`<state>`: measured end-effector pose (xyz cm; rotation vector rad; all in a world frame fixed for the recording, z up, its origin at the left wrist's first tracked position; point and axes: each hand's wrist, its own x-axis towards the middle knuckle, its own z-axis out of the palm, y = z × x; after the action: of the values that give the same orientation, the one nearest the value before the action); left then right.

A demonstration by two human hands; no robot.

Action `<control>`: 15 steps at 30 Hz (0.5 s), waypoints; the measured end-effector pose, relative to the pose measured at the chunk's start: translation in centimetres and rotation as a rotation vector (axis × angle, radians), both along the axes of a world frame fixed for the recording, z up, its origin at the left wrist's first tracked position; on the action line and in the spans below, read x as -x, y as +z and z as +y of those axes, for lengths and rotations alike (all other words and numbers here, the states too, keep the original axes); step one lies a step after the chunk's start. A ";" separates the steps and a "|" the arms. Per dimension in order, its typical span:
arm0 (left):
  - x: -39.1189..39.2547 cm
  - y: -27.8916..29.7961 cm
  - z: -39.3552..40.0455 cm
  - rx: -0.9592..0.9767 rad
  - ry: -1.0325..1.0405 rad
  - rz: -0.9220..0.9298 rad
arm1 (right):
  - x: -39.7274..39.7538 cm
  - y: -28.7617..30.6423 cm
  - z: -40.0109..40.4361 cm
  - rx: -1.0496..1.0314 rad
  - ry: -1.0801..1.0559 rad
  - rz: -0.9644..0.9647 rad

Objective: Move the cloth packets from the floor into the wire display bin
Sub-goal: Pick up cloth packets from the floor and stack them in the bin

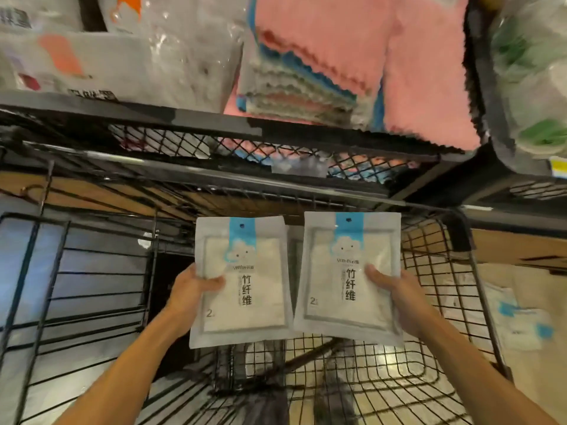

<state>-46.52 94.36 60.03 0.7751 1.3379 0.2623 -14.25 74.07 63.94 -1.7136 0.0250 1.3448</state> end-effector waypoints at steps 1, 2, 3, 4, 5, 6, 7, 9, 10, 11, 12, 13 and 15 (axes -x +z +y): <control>0.0 -1.3 0.2 -0.001 -0.009 0.001 | -0.1 -1.4 0.4 0.010 -0.013 0.005; -0.1 -2.5 0.4 0.002 -0.032 -0.007 | -0.1 -2.6 0.7 0.027 -0.031 0.016; -0.1 -3.6 0.6 0.004 -0.049 -0.010 | 0.0 -3.7 1.1 0.043 -0.040 0.022; -0.1 -4.6 0.7 0.004 -0.060 -0.004 | 0.2 -4.6 1.4 0.055 -0.037 0.019; -0.1 -5.5 0.9 -0.001 -0.066 0.016 | 0.3 -5.5 1.6 0.069 -0.023 -0.002; -0.1 -6.4 1.0 -0.009 -0.070 0.037 | 0.4 -6.3 1.8 0.079 -0.002 -0.025; -0.1 -7.0 1.0 -0.024 -0.086 0.042 | 0.5 -7.1 2.0 0.087 0.015 -0.048; -0.1 -8.2 0.7 -0.052 -0.141 0.055 | 0.6 -8.2 2.2 0.086 0.024 -0.073; -0.2 -8.5 0.6 -0.053 -0.144 0.083 | 0.7 -8.8 2.3 0.089 0.024 -0.089; -0.3 -8.9 0.4 -0.059 -0.127 0.129 | 0.9 -9.3 2.3 0.103 0.029 -0.115; -0.7 -8.9 0.2 -0.072 -0.116 0.189 | 1.2 -9.8 2.3 0.122 0.022 -0.152; -1.2 -8.9 0.0 -0.100 -0.112 0.259 | 1.4 -10.1 2.3 0.146 0.030 -0.224; -2.5 -8.5 -0.4 -0.196 -0.165 0.441 | 2.1 -10.6 2.2 0.196 0.114 -0.453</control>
<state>-44.06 93.93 51.52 1.1493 1.6652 0.0930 -16.31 76.29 53.33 -2.1817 -0.2082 1.0312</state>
